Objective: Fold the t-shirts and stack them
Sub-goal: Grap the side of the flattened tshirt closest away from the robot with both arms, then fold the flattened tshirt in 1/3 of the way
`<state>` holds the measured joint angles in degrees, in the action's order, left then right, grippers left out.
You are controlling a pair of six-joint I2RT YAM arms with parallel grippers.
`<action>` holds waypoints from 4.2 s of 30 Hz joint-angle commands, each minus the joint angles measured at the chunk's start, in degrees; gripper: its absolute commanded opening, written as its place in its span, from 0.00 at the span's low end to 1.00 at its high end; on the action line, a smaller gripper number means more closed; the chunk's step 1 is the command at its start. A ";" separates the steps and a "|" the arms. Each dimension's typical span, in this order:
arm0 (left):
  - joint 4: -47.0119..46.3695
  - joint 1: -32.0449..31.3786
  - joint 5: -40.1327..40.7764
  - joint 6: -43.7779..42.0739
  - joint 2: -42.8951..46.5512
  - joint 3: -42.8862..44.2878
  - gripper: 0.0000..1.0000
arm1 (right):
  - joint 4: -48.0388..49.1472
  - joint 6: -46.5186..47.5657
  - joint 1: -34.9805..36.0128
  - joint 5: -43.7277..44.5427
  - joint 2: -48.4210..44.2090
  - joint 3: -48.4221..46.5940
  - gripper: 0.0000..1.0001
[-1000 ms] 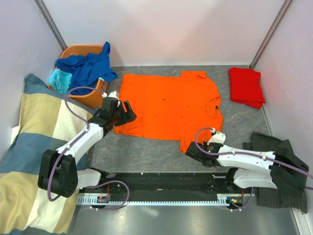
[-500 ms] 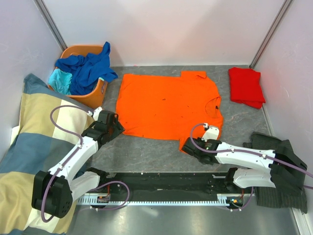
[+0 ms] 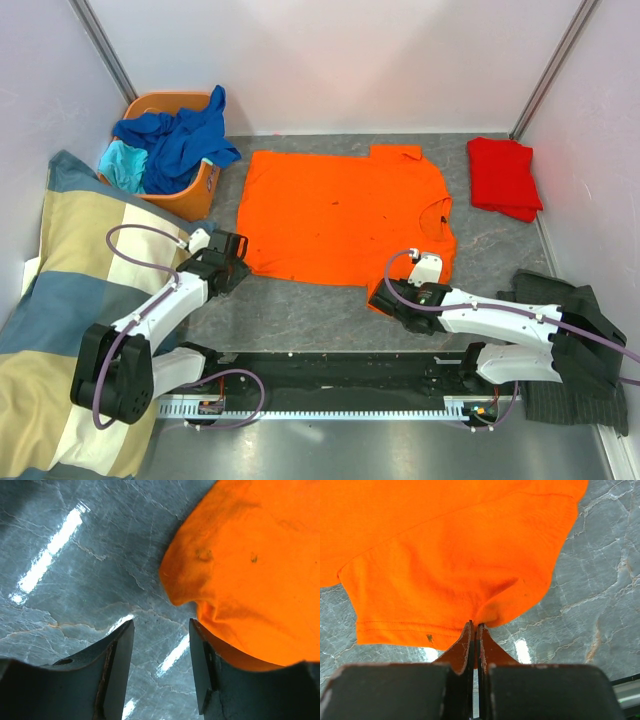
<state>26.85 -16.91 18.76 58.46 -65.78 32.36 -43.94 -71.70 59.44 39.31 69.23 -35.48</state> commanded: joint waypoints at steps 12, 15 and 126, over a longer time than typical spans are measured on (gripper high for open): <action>-7.51 1.26 3.74 3.68 -3.03 1.04 0.54 | 0.26 1.56 -0.90 1.29 0.11 -1.96 0.00; -8.74 1.52 3.74 3.95 -5.58 0.69 0.54 | 0.35 1.83 -1.08 1.12 0.29 -2.04 0.00; -13.84 2.67 4.79 -26.20 -34.42 34.87 0.02 | 22.06 38.48 -42.65 -6.97 32.81 -42.21 0.00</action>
<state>14.59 -14.87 21.15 34.68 -99.15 64.58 -22.72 -33.95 17.34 31.83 100.86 -74.74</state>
